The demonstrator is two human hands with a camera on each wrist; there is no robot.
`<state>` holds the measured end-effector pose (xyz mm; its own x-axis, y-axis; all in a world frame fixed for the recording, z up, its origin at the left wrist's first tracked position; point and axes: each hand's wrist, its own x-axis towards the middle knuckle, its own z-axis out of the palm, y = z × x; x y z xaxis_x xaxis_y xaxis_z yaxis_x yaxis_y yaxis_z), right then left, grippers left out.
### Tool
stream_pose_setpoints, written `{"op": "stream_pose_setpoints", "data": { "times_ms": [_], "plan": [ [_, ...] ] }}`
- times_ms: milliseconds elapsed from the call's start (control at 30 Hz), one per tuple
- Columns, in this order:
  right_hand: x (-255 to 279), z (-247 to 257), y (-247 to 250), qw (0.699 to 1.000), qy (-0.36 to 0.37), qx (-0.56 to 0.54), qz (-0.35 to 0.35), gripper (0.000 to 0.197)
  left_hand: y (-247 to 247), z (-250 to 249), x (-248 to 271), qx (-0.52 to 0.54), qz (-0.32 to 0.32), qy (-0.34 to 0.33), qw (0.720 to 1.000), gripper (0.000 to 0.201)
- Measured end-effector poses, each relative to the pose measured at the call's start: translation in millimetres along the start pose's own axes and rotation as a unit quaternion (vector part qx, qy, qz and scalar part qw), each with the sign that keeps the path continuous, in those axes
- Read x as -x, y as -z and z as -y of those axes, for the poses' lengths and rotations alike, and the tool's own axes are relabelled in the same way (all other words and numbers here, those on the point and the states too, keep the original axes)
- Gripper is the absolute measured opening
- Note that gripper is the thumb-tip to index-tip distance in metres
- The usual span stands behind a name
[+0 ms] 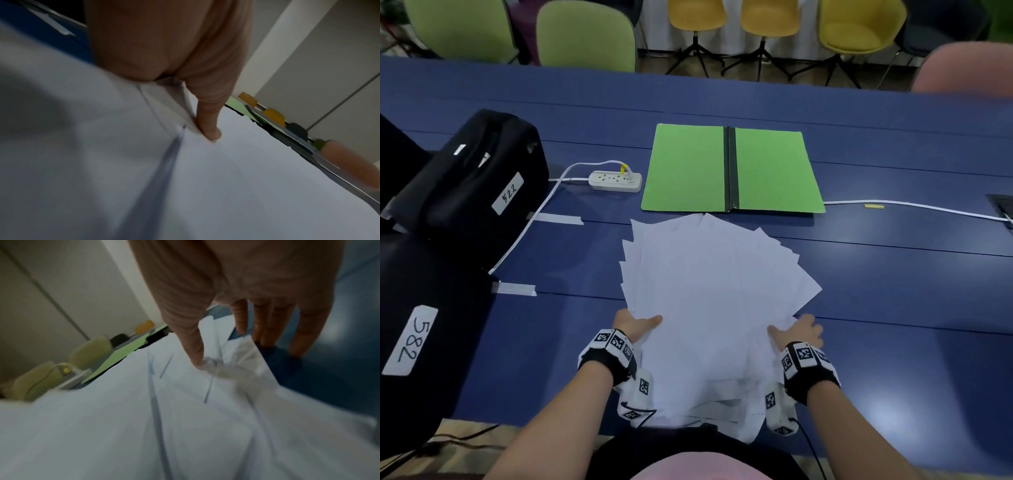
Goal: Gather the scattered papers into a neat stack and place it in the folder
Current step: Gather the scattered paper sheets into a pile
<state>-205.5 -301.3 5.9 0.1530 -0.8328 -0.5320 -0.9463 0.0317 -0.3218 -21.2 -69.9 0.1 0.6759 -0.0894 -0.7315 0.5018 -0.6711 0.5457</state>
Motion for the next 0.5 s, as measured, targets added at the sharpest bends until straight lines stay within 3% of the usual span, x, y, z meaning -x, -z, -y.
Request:
{"op": "stream_pose_setpoints", "data": {
  "times_ms": [133, 167, 300, 400, 500],
  "plan": [
    [-7, 1, -2, 0.990, -0.026, -0.123, 0.060, 0.088, 1, 0, -9, 0.021, 0.040, 0.025, 0.999, 0.101],
    [-8, 2, -2, 0.986, -0.027, -0.148, 0.075, 0.090, 2, 0, -10, 0.020, 0.048, 0.022, 0.998, 0.098],
    [-15, 7, -1, 0.967, -0.024, -0.231, 0.107, 0.091, -2, -6, -4, -0.054, 0.045, 0.006, 0.998, 0.041],
    [-16, -1, 3, 0.953, 0.008, -0.235, 0.190, 0.066, -3, 0, -3, -0.085, 0.025, 0.013, 0.996, 0.057],
    [-9, -7, 8, 0.943, 0.043, -0.202, 0.262, 0.080, 0, 10, 1, -0.113, 0.018, 0.033, 0.993, 0.066]
  ]
}}
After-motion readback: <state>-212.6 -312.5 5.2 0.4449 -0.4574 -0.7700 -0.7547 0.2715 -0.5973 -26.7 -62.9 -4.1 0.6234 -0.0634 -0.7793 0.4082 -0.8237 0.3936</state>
